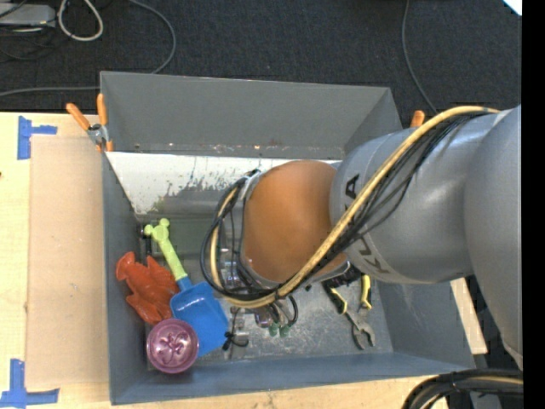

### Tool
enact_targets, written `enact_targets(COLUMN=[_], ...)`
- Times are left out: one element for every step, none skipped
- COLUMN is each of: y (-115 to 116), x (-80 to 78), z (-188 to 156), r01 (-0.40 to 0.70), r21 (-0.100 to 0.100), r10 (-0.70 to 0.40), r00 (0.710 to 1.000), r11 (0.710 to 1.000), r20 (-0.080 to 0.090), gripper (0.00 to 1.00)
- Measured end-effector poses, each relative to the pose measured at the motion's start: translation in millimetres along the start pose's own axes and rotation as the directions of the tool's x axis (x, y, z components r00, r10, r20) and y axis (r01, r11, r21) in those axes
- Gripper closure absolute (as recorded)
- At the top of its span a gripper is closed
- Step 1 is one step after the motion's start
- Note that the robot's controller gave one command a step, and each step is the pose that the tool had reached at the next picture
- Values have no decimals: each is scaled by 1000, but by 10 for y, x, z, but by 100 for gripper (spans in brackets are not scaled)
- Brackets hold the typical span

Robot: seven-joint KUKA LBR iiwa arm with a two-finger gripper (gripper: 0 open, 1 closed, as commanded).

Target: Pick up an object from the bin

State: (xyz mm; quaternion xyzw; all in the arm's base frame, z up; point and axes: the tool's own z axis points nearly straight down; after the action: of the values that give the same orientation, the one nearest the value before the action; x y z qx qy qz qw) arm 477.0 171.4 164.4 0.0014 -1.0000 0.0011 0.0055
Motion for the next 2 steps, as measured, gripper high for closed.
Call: enact_targets(y=[-10, -57], x=[-22, -773], z=[-37, 961], r01=[-6, -28], r21=[-2, -1], r10=[6, 28], r00=[1000, 1000], r11=[1000, 1000], r20=[7, 2], gripper=[0, 0])
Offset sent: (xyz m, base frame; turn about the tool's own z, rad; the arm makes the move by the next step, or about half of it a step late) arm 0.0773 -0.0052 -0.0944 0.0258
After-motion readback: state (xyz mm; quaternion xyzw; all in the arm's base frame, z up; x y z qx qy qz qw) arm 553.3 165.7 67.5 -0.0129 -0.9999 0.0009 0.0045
